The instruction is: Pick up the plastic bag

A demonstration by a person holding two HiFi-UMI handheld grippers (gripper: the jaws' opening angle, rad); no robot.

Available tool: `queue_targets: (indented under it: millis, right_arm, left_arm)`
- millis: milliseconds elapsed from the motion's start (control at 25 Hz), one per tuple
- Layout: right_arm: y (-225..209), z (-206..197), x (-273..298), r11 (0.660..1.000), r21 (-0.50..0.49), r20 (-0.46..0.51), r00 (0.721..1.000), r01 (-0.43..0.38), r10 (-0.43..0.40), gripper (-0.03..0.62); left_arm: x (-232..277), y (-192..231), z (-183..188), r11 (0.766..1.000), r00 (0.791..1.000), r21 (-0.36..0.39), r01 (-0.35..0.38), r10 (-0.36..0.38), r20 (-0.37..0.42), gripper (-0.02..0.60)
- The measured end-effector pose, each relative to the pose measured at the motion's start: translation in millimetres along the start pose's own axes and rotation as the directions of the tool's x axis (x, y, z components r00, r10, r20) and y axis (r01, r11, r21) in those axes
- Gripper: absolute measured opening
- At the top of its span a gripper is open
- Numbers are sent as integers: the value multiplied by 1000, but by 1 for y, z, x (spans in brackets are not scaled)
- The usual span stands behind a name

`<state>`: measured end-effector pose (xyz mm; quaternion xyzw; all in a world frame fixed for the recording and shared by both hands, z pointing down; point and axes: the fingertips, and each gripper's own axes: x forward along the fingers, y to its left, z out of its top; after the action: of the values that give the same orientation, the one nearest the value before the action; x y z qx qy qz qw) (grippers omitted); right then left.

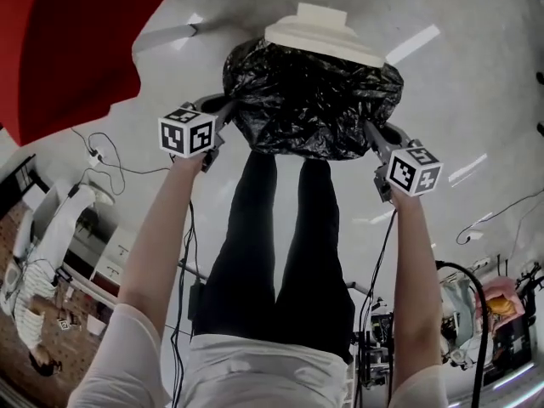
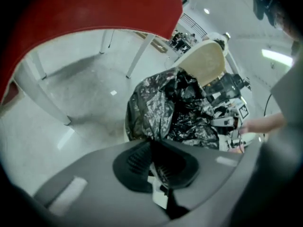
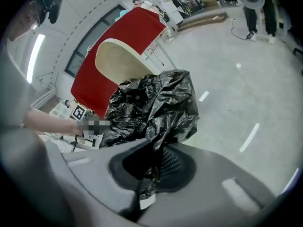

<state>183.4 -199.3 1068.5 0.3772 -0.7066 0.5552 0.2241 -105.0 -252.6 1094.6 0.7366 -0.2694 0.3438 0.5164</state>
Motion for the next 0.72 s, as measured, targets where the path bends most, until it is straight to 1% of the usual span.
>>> queue_targets:
  millis: [80,160,360,520,720]
  right_arm:
    - [7,7,-8,1000,-22,2,1000,7,-7,3]
    - [18,12,-22,999,-45,4,1000,16,-16,2]
    - [60,17,-77,993,-101,-16,998,60,-62,2]
    - [81,19,-105,989,-126,-38,996,79,-84,2]
    - [104,37,-137,987,-140,-7,997,76,-78,2]
  left_arm:
    - [-8,-8,6,999,1000,25,-23,23,11,5]
    - [-20,-26,10,999,1000,39,-22,22,18,5]
    - [-75,-79,19,997,999,76,-30,27,36,5]
    - [-108,-102,24,997,998,72,-41,38,55,5]
    - [-140,-129,31,995,995,73,-61,55,81,5]
